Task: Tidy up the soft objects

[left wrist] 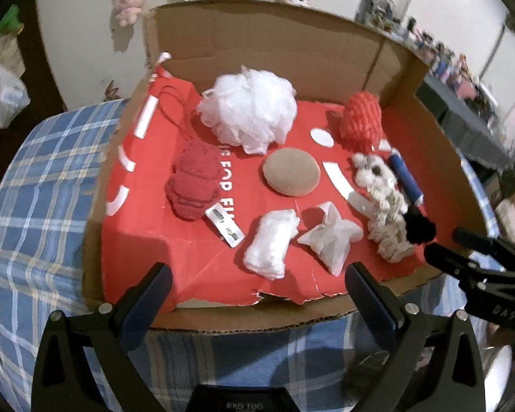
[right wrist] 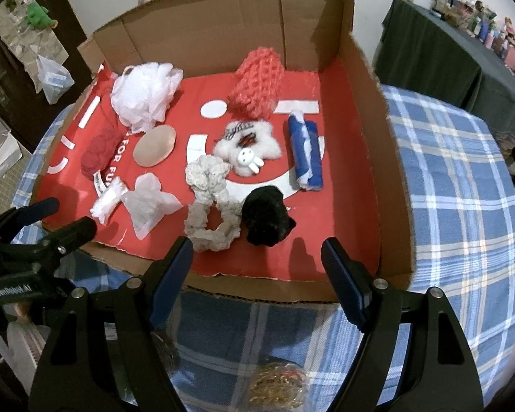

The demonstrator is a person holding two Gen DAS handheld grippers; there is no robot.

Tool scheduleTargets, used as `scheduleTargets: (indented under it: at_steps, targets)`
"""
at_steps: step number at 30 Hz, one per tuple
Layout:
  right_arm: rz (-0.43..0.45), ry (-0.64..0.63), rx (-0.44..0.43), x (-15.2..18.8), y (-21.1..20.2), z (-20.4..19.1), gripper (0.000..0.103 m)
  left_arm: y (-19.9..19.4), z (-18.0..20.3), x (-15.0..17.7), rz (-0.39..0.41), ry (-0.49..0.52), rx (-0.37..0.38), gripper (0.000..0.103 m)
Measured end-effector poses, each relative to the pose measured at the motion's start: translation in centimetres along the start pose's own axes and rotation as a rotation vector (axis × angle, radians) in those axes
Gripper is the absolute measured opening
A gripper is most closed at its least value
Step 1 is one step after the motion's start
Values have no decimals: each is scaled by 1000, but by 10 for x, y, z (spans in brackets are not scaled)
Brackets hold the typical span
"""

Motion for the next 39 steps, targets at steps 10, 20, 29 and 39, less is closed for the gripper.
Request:
scheduleTargets:
  at_steps: [10,20,29,39]
  targets:
    - [184,-46,68,-3,-76,-9,77,-100,-13,12,259,-36,-15,103]
    - [446,-146,76,65,-175,-43,95,-191,-6,83,543,15,39,103]
    - [540,-128,17,144,-183,-56,99,-181,6,154,567,52,49,103]
    - [432,-108,89,187,-103,-42,99,-101,18,182,393,75,10,103]
Point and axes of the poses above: each gripper's, at about its wrist camera, not at the fingertips, and y roughly the way its jaws point, z to its right, x to its underside, the point moved 2 cm from there along y, roughly the way its jaws point, and after that the axes turned 4 degrees about -x, right-handed, at the moved point
